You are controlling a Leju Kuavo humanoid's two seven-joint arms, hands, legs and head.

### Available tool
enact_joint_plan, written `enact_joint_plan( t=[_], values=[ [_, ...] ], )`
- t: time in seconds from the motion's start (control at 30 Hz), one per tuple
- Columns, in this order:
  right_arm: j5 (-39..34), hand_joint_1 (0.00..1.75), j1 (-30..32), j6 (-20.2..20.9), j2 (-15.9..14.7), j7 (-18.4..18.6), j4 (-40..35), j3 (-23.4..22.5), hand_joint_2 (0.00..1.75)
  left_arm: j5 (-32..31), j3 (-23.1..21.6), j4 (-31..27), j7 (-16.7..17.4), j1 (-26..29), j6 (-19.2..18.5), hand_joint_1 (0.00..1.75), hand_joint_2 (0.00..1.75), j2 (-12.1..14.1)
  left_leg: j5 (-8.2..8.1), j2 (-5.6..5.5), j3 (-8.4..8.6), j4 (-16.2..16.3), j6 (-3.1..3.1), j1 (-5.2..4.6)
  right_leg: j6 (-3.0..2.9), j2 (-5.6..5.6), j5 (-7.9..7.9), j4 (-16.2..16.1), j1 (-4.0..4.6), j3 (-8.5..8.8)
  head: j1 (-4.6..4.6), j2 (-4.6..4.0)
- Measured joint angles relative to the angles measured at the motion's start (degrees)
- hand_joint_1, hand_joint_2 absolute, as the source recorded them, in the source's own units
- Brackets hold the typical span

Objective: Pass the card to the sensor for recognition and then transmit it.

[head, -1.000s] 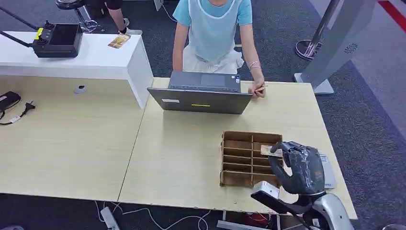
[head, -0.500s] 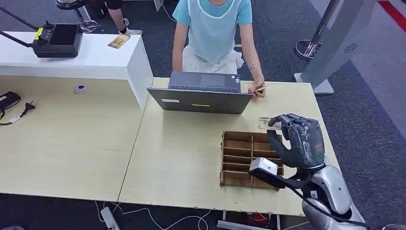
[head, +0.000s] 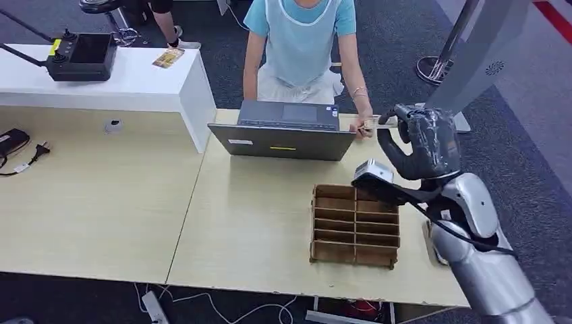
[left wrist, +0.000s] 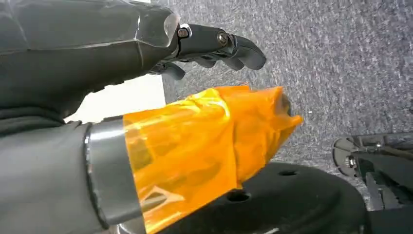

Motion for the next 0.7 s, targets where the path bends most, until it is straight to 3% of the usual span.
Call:
enact_joint_plan(
  t=[0.43,0.7],
  values=[
    [-6.3,1.75,-17.7,6.3,3.8,0.7,20.9,1.2,1.75,-1.3,-0.7,0.0,-0.3,-0.1,-0.5,0.0,0.0,0.2,0.06,-0.03,0.01,0.0,-0.04,0.01,0.01,0.0,0.02,0.0,0.0,-0.01,-0.02,0.0],
    [-12.0,1.73,-24.0,10.3,7.2,-0.9,32.1,1.0,1.75,-2.1,-1.4,0.0,-0.4,-0.1,-0.9,0.0,0.0,0.3,0.06,-0.04,0.01,0.0,-0.04,0.01,0.01,0.0,0.02,0.0,0.0,-0.01,0.0,0.0]
  ],
)
